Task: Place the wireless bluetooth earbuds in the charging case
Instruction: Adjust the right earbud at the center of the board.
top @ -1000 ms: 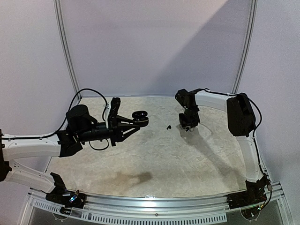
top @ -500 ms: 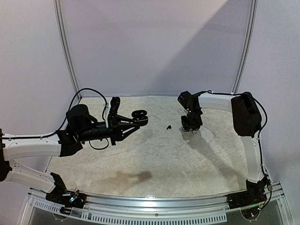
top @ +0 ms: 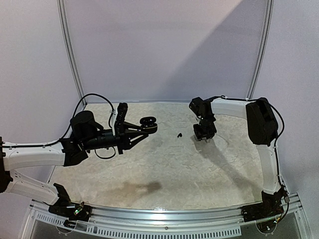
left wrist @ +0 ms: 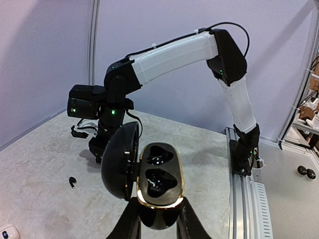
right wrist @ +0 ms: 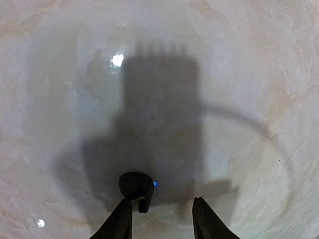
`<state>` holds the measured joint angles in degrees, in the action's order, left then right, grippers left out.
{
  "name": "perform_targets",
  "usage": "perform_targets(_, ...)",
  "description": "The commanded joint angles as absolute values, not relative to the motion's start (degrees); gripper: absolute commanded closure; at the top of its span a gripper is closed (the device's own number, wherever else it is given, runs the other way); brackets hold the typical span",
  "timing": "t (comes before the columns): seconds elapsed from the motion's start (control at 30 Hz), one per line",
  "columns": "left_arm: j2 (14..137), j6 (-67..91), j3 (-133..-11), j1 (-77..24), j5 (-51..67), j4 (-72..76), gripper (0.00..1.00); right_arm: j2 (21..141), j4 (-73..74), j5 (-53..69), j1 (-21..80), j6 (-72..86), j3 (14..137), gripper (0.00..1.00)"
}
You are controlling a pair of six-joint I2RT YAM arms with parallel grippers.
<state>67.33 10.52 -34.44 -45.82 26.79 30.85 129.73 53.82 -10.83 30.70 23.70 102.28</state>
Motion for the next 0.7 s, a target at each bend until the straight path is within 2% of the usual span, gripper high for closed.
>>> perform_targets(0.0,67.50,9.92,-35.42,-45.00,27.42,32.02,1.00,130.67,60.51,-12.82,30.58,21.38,103.79,0.58)
perform_targets(0.2,67.50,9.69,-35.29,-45.00,27.20,32.27,1.00,129.99,57.18,-7.05,30.55,18.71,104.18,0.58)
perform_targets(0.53,67.23,9.74,-35.22,-45.00,27.43,32.05,1.00,133.80,58.18,-7.09,30.55,15.02,112.53,0.43)
perform_targets(0.67,67.24,9.82,-35.26,-45.00,27.55,32.22,1.00,137.17,59.03,-6.50,30.58,12.88,115.49,0.44)
